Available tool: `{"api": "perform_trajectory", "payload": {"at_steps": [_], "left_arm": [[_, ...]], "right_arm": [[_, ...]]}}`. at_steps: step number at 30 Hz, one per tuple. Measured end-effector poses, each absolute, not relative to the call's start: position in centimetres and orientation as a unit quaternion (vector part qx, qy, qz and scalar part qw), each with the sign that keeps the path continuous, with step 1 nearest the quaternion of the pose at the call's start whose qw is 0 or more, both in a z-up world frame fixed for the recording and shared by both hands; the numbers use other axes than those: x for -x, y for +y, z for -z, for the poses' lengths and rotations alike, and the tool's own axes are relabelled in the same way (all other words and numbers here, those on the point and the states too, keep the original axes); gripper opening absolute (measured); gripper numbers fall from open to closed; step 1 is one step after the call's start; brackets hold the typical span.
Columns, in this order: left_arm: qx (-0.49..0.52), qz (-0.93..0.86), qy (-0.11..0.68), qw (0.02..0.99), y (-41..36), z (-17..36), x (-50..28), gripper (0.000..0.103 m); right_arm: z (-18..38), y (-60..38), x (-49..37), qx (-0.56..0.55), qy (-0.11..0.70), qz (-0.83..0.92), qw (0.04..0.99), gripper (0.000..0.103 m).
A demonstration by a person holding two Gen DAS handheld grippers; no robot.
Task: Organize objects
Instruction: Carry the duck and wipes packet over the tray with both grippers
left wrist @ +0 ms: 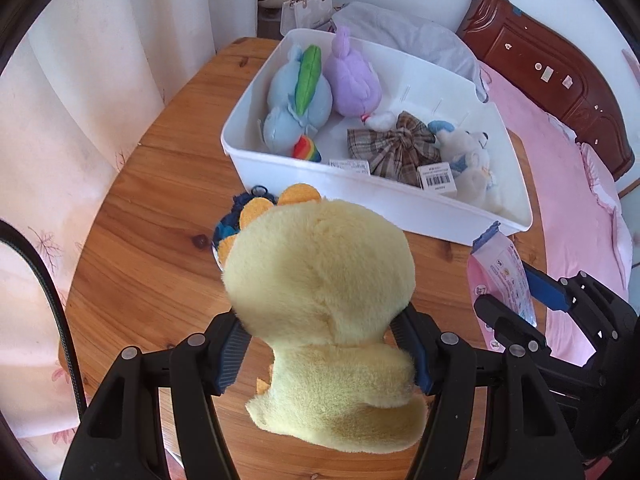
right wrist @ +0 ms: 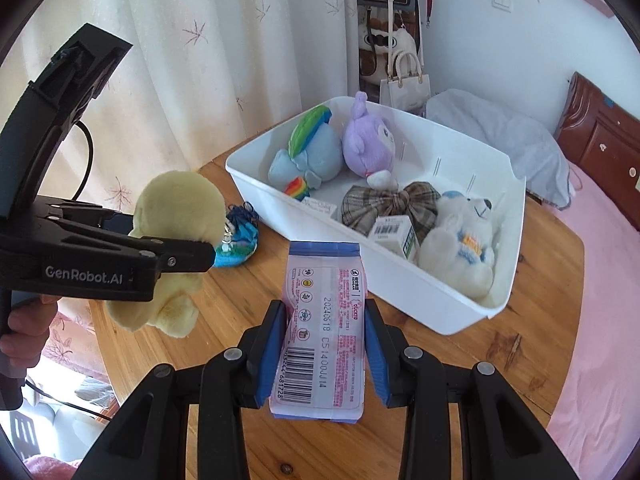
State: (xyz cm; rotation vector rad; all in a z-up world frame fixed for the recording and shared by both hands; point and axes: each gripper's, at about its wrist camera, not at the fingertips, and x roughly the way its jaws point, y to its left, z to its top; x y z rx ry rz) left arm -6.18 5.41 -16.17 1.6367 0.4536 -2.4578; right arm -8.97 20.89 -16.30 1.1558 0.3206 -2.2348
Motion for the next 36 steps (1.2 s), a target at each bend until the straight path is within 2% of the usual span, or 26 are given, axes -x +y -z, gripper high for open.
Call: {"api": "perform_trajectory", "payload": {"at_steps": [12,18,36], "left_arm": [[-0.498,0.854,0.125,0.079,3.1,12.1,9.8,0.069],[-0.472,0.873,0.114,0.052,2.8,10.7,13.0,0.069],[-0.457,0.875,0.159,0.006,1.1,12.0,19.2,0.069]], "right_arm": [[13.8,19.1,11.9,-0.425,0.133,0.846,0.293,0.039],[13.2,19.1,14.1,-0.424,0.106,0.859,0.267,0.039],[14.6,18.3,19.0,-0.415,0.058,0.885,0.202,0.039]]}}
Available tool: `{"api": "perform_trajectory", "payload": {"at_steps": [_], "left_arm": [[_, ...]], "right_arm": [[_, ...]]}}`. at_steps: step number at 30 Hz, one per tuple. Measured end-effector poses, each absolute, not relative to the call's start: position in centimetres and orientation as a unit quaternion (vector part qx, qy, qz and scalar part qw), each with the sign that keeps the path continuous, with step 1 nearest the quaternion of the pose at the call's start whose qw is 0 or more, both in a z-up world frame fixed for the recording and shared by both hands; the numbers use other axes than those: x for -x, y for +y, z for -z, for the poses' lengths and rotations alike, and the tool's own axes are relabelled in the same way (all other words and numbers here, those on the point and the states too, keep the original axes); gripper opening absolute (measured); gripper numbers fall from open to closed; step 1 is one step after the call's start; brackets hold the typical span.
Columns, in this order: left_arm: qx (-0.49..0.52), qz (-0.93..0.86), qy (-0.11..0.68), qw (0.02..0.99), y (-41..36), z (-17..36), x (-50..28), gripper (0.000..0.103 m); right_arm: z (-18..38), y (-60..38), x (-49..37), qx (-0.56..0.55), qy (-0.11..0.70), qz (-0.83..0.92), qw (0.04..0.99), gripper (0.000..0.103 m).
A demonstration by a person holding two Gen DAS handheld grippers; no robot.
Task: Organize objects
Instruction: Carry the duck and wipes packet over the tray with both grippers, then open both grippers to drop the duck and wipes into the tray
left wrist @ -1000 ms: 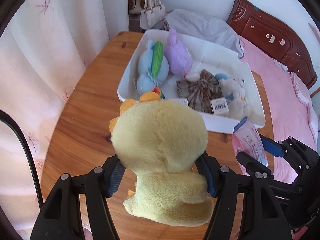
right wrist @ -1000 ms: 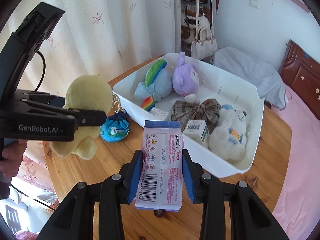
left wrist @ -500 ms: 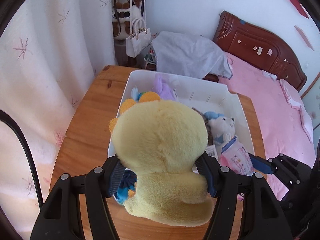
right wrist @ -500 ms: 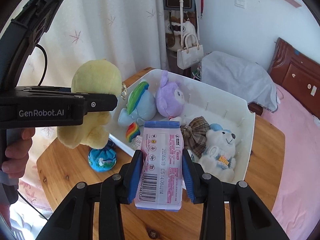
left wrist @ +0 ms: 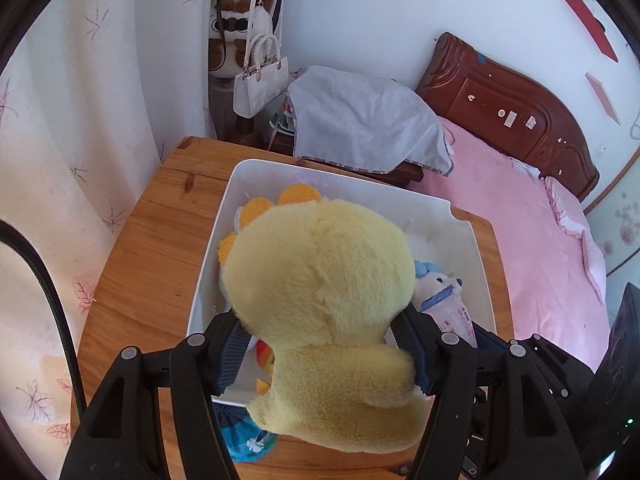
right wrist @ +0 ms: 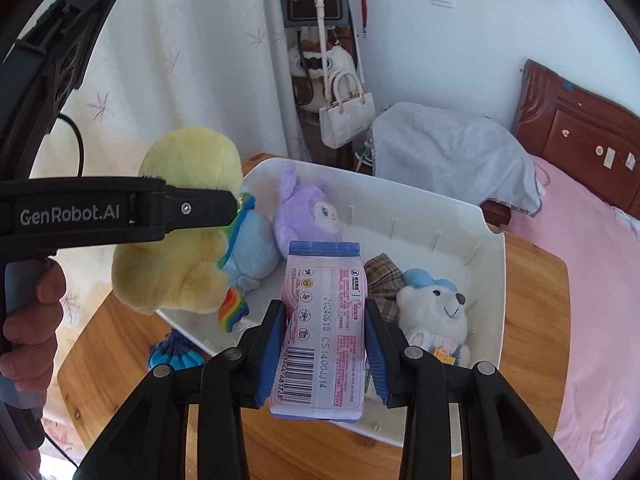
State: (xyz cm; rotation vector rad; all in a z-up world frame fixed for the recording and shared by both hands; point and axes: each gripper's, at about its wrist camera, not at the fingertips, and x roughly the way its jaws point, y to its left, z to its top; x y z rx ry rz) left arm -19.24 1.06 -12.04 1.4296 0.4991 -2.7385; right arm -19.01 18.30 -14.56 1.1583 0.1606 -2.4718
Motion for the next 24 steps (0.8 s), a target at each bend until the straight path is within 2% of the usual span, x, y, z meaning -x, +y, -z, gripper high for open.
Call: {"api": "perform_trajectory", "payload": {"at_steps": [14,16,18,24], "left_arm": [[-0.475,0.861,0.179,-0.013,0.1,13.2,21.6,0.07],[-0.478,0.86,0.18,-0.018,0.0,13.2,21.8,0.07],[-0.48,0.859,0.175,-0.027,0.0,13.2,22.0,0.07],[-0.491,0.852,0.176,-0.04,-0.3,13.1,22.1,0.072]], "right_arm": [[14.8,20.0,21.0,-0.392,-0.003,0.911,0.127,0.04],[14.7,20.2,21.1,-0.389,-0.01,0.914,0.116,0.046],[14.7,20.4,21.2,-0.39,-0.023,0.913,0.114,0.058],[14.2,20.6,21.0,-0.385,-0.038,0.917,0.097,0.069]]}}
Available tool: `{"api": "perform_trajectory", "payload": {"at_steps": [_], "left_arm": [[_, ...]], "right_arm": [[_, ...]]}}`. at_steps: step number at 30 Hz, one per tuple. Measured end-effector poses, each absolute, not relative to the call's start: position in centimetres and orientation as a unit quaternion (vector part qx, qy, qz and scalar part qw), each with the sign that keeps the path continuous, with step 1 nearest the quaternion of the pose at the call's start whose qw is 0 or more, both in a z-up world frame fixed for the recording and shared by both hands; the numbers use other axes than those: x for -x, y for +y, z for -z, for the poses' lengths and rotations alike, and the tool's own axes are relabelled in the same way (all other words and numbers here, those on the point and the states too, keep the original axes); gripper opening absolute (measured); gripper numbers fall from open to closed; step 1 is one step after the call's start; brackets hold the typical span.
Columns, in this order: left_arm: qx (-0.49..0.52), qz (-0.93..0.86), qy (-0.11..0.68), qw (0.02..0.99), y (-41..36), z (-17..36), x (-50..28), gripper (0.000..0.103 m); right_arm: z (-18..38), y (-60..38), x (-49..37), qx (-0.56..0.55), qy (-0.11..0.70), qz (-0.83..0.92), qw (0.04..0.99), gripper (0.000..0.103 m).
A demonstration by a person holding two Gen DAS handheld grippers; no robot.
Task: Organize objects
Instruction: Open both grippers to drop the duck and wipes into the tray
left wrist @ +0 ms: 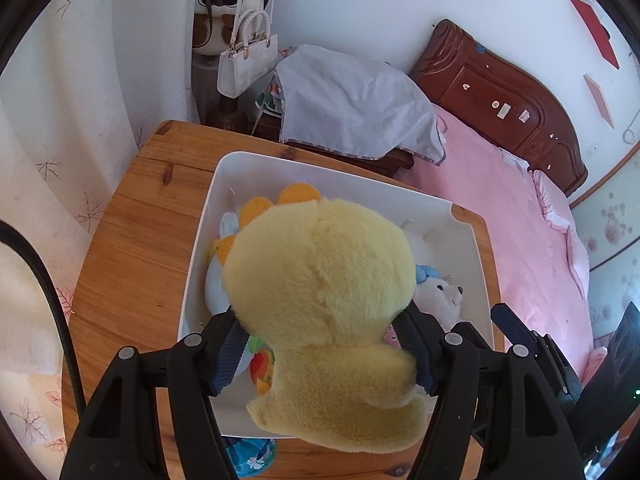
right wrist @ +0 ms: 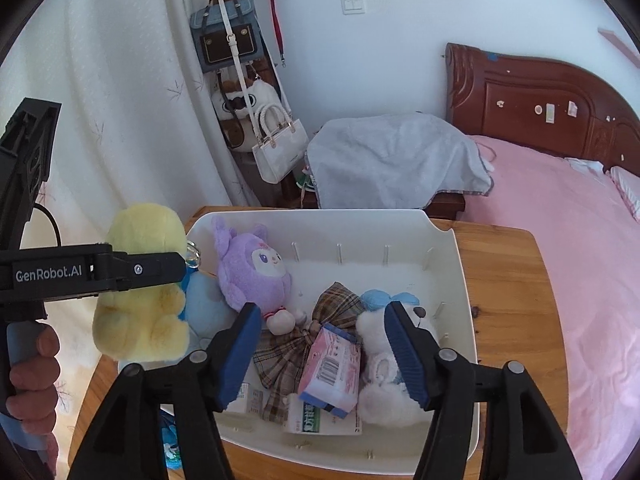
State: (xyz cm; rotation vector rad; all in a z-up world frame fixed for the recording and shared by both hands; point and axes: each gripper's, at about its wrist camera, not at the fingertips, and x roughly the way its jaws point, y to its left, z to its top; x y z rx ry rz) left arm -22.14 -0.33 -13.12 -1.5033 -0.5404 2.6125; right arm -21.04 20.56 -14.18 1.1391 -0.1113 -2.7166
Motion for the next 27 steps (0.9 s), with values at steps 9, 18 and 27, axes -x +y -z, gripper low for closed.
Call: {"api": "perform_trajectory", "payload": {"at_steps": [9,18,27], "left_arm": [[0.484,-0.858,-0.166,0.048,-0.6,12.2,21.6,0.078],[0.457,-0.869,-0.188,0.025,-2.4,10.1,20.2,0.078],[0.437,-0.882,-0.162,-0.069,-4.4,9.1,16.6,0.078]], "right_arm": [[13.4,21.0,20.1,-0.365,-0.066,0.925,0.087,0.081],[12.7,21.6,18.9,-0.352,-0.075,0.928,0.098,0.082],[12.2,22.6,17.6,-0.34,-0.078,0.929,0.123,0.082]]}}
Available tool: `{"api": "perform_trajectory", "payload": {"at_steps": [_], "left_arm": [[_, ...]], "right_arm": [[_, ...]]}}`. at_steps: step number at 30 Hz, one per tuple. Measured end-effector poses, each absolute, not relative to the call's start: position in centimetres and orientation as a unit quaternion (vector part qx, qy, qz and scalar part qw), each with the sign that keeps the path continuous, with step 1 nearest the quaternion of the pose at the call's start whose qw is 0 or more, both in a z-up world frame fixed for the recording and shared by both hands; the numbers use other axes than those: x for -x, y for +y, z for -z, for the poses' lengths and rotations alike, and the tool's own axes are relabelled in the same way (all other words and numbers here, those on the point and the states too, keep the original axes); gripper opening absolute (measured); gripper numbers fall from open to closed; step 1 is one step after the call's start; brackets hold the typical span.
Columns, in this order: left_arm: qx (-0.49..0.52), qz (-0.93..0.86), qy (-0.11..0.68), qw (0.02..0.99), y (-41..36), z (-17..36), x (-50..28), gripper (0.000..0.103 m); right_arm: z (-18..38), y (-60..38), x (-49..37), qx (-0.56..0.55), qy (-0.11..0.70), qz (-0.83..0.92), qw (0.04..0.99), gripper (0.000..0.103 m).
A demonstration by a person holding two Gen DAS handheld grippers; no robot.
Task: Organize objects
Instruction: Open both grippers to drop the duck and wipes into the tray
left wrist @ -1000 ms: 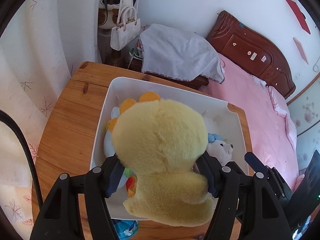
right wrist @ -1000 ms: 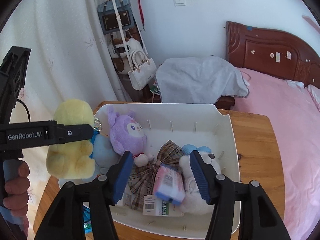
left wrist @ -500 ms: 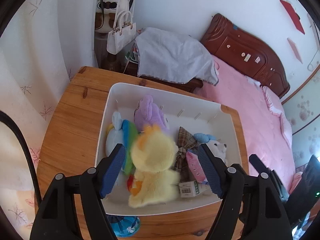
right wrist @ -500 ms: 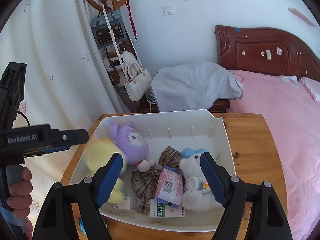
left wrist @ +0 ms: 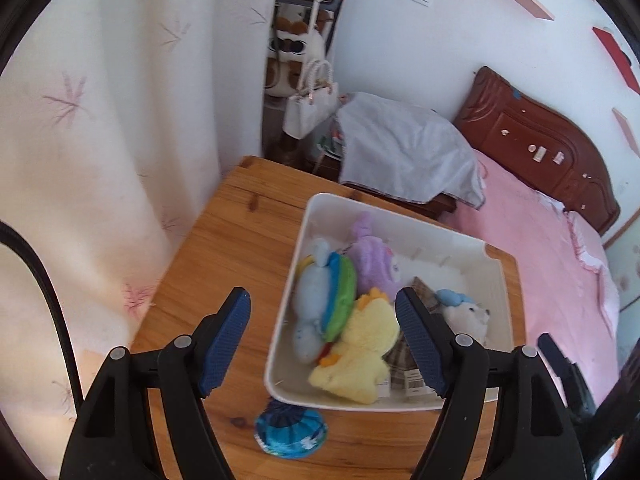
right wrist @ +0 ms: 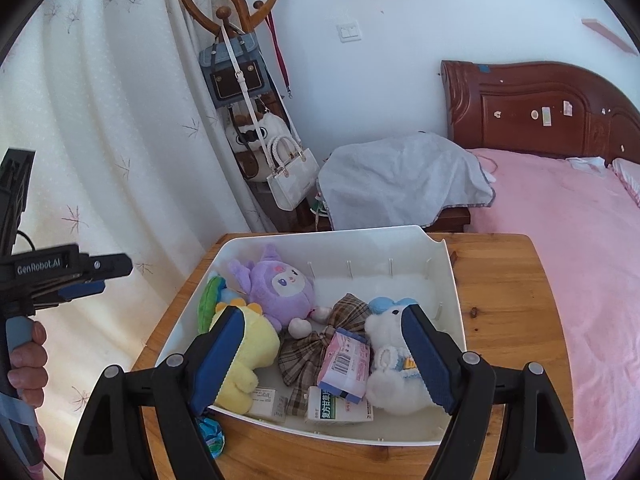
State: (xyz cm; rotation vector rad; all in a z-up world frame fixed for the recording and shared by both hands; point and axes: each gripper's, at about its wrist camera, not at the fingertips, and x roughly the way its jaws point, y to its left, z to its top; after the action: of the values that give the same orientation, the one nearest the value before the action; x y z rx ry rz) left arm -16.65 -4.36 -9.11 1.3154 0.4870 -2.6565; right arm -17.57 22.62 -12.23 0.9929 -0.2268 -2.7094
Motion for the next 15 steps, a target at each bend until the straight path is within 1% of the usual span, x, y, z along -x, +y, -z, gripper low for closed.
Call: {"api": "perform_trajectory", "payload": {"at_steps": [5,10,15], "left_arm": [[-0.442,0.88,0.138,0.101,-4.4,9.2,13.7,0.078],[-0.438,0.879,0.146,0.12,-3.9,9.1,10.9,0.078],[-0.444,0.873,0.153,0.132,-3.5,9.9,8.8,0.078]], "right_arm": [[12.4,23.2,16.3,-0.342,-0.08,0.926,0.138,0.082],[12.4,23.1,14.8,-0.348,-0.078,0.921,0.159,0.082],[12.3,22.0,13.1,-0.352,-0.058,0.916,0.183,0.082]]}}
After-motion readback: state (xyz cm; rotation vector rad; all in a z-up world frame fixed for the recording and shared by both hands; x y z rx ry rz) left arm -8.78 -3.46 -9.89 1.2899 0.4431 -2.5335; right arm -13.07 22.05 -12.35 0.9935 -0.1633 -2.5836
